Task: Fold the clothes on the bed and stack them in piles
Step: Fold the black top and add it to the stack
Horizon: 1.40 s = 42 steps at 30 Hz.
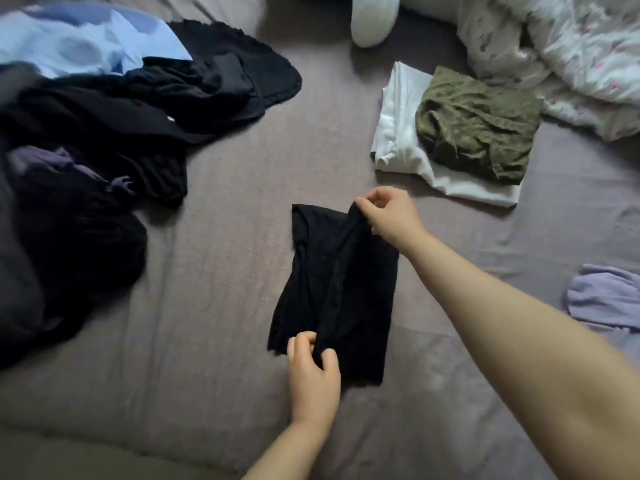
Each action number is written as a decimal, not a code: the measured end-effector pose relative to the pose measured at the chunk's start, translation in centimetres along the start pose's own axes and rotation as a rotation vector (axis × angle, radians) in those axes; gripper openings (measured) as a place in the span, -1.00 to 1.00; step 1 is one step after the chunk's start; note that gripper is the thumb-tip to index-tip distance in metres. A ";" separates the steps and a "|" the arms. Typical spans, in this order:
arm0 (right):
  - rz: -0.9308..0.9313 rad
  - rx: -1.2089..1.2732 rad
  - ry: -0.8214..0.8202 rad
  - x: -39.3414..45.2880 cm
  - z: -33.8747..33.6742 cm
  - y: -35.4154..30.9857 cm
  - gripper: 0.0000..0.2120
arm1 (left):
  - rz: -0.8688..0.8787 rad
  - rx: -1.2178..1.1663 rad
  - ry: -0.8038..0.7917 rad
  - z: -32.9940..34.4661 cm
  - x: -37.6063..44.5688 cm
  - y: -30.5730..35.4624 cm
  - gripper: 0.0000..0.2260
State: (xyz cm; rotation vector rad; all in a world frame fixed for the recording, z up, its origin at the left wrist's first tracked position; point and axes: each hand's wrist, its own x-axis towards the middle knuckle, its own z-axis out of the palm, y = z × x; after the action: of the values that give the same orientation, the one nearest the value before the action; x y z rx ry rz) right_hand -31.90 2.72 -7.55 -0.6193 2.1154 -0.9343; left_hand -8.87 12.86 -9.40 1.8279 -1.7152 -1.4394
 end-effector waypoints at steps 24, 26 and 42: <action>0.439 -0.011 0.525 -6.3 5.3 6.2 -0.46 | -0.063 0.142 -0.166 -3.7 11.1 -0.4 -0.55; 0.483 0.110 0.470 -7.0 4.9 7.6 -0.46 | -0.110 0.120 -0.194 -2.7 13.2 1.2 -0.55; 0.472 0.376 0.136 -8.3 2.0 9.0 -0.93 | -0.212 -0.041 -0.431 -0.8 16.3 3.7 -0.81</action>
State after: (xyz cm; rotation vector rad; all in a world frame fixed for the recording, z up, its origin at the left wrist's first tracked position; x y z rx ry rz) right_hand -26.41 12.94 -11.90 0.1343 1.9953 -1.0761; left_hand -13.45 -2.51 -13.99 1.8185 -1.6882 -2.0646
